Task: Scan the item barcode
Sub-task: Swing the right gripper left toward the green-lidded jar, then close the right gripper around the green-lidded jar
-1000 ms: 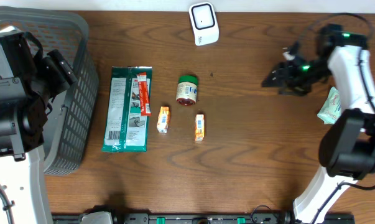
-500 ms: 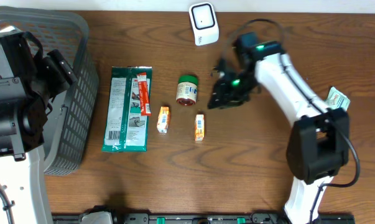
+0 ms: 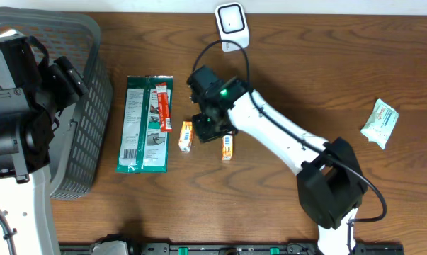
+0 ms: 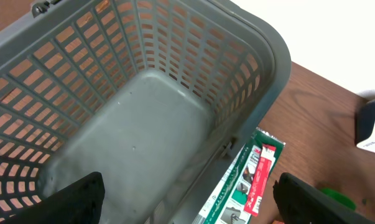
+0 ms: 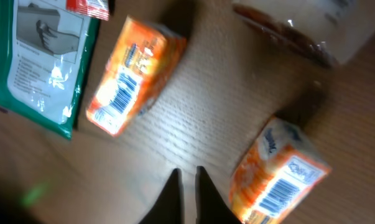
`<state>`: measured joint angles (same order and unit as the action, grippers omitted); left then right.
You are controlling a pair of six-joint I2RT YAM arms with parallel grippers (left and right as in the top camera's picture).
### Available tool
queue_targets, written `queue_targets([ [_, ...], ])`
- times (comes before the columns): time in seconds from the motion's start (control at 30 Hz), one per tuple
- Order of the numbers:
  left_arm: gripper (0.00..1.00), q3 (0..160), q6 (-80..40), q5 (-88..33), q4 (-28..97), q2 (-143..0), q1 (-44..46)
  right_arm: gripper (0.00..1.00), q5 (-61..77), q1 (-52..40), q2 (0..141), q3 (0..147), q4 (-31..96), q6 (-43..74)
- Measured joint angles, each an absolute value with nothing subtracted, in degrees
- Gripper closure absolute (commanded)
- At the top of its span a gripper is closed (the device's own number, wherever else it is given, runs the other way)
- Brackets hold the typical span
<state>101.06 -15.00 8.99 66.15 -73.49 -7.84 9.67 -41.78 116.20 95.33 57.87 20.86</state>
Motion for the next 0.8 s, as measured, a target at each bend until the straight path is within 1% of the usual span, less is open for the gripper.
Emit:
queue_targets([
  [0.1, 0.12, 101.1, -15.0, 9.0, 66.2, -73.5, -7.8, 0.99, 6.2, -44.0, 116.2, 95.1, 56.0, 21.1],
  [0.13, 0.12, 101.1, -15.0, 9.0, 66.2, -73.5, -7.8, 0.96, 5.3, -44.6, 116.2, 95.0, 55.5, 21.3],
  [0.17, 0.12, 101.1, -15.0, 9.0, 66.2, -73.5, -7.8, 0.84, 4.4, -45.2, 116.2, 94.9, 54.9, 21.3],
  [0.2, 0.12, 101.1, -15.0, 9.0, 66.2, -73.5, -7.8, 0.65, 3.9, -45.7, 116.2, 94.9, 54.5, 21.5],
  [0.23, 0.12, 101.1, -15.0, 9.0, 66.2, -73.5, -7.8, 0.56, 3.1, -46.4, 116.2, 94.7, 53.5, 21.8],
  [0.27, 0.12, 101.1, -15.0, 9.0, 66.2, -73.5, -7.8, 0.51, 2.9, -46.5, 116.2, 94.7, 53.2, 21.8],
  [0.3, 0.12, 101.1, -15.0, 9.0, 66.2, -73.5, -7.8, 0.38, 2.7, -46.9, 116.2, 94.7, 52.7, 21.9],
  [0.33, 0.12, 101.1, -15.0, 9.0, 66.2, -73.5, -7.8, 0.28, 2.4, -47.1, 116.2, 94.7, 52.1, 22.0],
  [0.4, 0.12, 101.1, -15.0, 9.0, 66.2, -73.5, -7.8, 0.28, 2.1, -47.3, 116.2, 94.7, 51.7, 22.0],
  [0.57, 0.12, 101.1, -15.0, 9.0, 66.2, -73.5, -7.8, 0.18, 2.8, -46.5, 116.2, 95.0, 54.8, 23.3],
  [0.7, 0.12, 101.1, -15.0, 9.0, 66.2, -73.5, -7.8, 0.17, 6.0, -42.2, 116.3, 99.1, 58.0, 24.8],
  [0.8, 0.12, 101.1, -15.0, 9.0, 66.2, -73.5, -7.8, 0.14, 7.8, -38.2, 116.3, 101.8, 56.2, 27.0],
])
